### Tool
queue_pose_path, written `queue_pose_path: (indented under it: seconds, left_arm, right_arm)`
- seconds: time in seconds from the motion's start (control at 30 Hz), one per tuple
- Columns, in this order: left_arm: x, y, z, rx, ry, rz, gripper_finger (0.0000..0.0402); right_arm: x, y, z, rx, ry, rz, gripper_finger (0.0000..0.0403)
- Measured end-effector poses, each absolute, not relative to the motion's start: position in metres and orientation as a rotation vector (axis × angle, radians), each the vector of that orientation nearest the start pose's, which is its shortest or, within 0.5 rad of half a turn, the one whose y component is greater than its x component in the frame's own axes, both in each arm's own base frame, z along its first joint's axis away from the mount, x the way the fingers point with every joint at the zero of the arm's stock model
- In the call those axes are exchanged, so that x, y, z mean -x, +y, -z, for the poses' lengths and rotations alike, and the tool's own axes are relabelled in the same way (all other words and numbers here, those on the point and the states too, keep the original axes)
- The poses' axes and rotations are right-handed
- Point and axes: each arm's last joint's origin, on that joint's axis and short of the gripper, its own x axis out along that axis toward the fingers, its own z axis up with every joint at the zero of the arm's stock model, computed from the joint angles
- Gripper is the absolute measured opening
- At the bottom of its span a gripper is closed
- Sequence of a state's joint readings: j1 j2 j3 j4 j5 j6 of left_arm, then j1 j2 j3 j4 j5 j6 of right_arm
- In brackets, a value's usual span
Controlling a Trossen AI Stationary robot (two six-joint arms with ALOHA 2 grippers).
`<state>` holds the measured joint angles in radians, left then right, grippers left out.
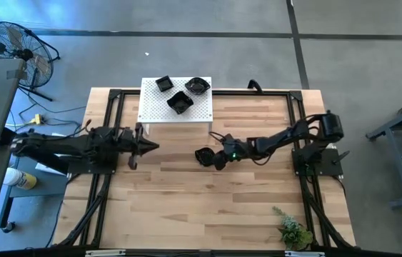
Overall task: Pick & Place Mini shaped plates
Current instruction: Stack the black leaf-shaped plate on top of the black leaf-shaped plates on the shelf
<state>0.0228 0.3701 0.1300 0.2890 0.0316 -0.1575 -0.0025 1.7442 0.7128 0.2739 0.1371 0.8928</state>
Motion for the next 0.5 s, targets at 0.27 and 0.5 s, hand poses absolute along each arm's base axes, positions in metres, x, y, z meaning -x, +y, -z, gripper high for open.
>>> queue_pose_path:
  seconds: [0.27,0.5]
  left_arm:
    - [-0.120,0.021,-0.192,0.148,-0.092,-0.023,0.0000]
    - [-0.116,0.028,-0.183,0.156,-0.124,-0.046,0.0000]
  right_arm:
    - [-0.321,-0.004,-0.112,-0.800,0.649,0.429,0.0040]
    - [-0.321,-0.004,-0.121,-0.794,0.612,0.414,0.0009]
